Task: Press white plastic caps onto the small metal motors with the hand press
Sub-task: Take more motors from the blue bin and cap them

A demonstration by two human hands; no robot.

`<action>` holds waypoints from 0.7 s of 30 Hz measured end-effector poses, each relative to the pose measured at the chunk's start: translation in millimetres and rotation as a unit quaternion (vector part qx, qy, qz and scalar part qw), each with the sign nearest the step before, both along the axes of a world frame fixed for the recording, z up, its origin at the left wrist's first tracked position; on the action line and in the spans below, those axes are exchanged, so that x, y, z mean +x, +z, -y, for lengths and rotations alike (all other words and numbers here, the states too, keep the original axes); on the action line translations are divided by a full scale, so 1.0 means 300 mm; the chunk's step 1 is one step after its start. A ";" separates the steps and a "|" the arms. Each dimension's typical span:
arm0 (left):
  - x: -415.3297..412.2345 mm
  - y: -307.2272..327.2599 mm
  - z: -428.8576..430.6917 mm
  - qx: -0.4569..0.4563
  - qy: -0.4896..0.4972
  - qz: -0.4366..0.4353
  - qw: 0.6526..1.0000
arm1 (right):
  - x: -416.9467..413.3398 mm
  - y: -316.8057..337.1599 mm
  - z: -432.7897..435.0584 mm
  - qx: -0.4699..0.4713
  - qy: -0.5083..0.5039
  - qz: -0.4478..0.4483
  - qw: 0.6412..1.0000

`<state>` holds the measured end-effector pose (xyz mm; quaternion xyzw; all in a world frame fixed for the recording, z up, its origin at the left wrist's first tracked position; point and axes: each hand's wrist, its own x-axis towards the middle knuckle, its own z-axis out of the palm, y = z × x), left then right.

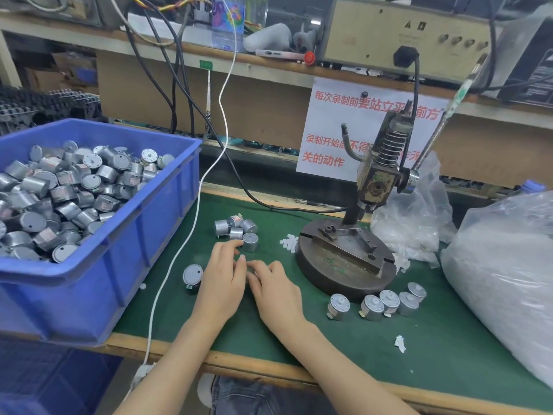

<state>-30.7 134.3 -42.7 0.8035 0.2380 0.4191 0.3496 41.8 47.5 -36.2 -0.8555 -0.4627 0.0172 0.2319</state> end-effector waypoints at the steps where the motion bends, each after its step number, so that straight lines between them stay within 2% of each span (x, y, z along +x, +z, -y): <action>1: -0.002 0.002 0.003 0.001 -0.007 -0.011 1.000 | 0.002 0.006 -0.006 0.020 -0.028 -0.040 0.999; 3: -0.007 -0.002 0.016 0.037 -0.042 -0.050 0.997 | 0.012 0.027 -0.011 0.093 -0.074 -0.172 0.978; 6: -0.006 -0.010 0.038 0.117 -0.098 -0.120 0.981 | 0.036 0.061 -0.001 0.189 -0.098 -0.366 0.906; 8: -0.002 -0.014 0.041 0.129 -0.095 -0.137 0.978 | 0.043 0.082 0.013 0.170 -0.106 -0.461 0.864; 9: -0.002 -0.018 0.042 0.129 -0.090 -0.138 0.978 | 0.041 0.088 0.020 0.148 -0.102 -0.487 0.855; 12: -0.002 -0.023 0.040 0.120 -0.094 -0.145 0.978 | 0.033 0.104 0.030 0.097 -0.086 -0.512 0.849; 14: 0.006 -0.025 0.039 0.104 -0.099 -0.148 0.979 | 0.030 0.113 0.041 0.081 -0.073 -0.491 0.864; 15: 0.010 -0.023 0.038 0.096 -0.098 -0.149 0.979 | 0.029 0.115 0.051 0.076 -0.066 -0.445 0.890; 18: 0.014 -0.014 0.036 0.084 -0.105 -0.144 0.980 | 0.032 0.108 0.089 0.037 -0.002 -0.216 0.976; 21: 0.003 -0.009 0.044 0.046 -0.115 -0.107 0.987 | 0.025 0.102 0.102 -0.004 0.056 -0.044 0.997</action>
